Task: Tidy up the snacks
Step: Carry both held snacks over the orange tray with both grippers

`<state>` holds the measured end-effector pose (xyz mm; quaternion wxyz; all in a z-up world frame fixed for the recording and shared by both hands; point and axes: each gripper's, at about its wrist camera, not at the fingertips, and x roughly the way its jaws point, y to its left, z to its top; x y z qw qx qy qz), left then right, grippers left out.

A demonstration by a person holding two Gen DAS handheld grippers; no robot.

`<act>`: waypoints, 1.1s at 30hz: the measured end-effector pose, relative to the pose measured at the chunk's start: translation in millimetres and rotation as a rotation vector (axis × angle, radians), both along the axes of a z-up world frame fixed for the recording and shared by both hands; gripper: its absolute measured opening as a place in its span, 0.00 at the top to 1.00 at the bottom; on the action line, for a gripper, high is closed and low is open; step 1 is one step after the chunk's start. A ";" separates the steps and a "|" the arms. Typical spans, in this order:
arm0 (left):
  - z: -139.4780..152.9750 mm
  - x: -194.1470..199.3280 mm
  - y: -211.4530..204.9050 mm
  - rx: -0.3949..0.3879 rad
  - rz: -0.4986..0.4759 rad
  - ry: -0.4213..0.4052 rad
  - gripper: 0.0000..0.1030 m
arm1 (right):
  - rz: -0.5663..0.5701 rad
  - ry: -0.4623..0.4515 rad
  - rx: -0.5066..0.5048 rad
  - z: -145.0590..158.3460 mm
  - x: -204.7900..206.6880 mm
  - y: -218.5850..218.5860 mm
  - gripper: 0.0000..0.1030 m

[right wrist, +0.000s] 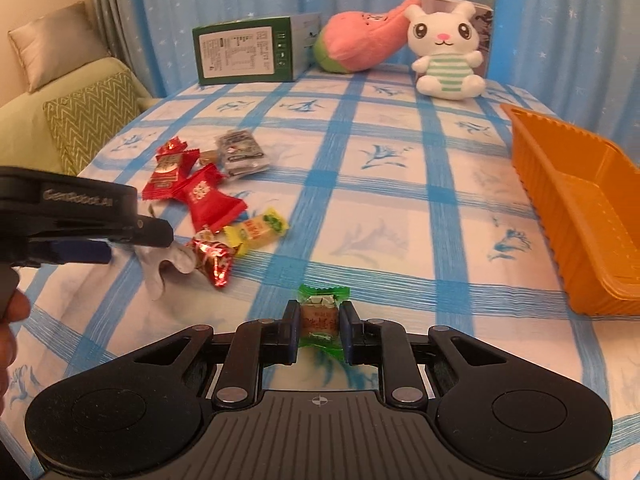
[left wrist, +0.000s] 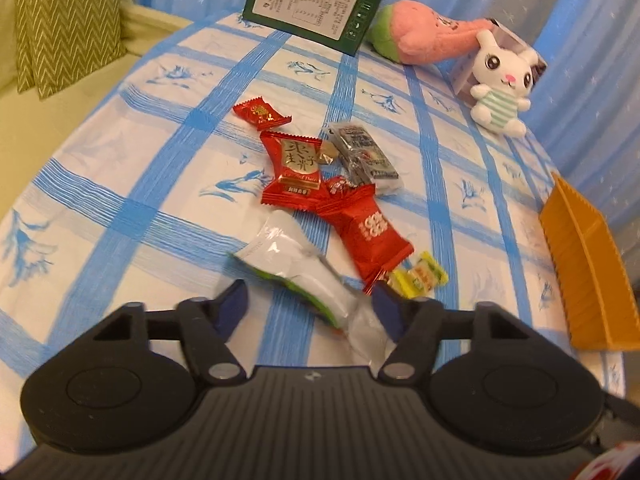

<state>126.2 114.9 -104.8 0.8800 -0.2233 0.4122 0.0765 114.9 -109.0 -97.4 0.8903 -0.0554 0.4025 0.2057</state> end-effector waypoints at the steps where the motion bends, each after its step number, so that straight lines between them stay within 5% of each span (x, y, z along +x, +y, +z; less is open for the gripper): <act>1: -0.5 1.7 -0.1 -0.006 0.006 -0.008 0.44 | -0.001 -0.004 -0.003 0.5 0.0 -1.9 0.80; 18: -0.1 8.3 -20.1 0.264 -0.110 0.066 0.77 | -0.038 0.002 0.001 2.3 -0.9 -22.8 0.80; 33: 32.3 -25.8 -33.7 0.209 -0.088 0.013 0.79 | -0.072 -0.036 0.052 28.1 -12.1 -40.7 0.80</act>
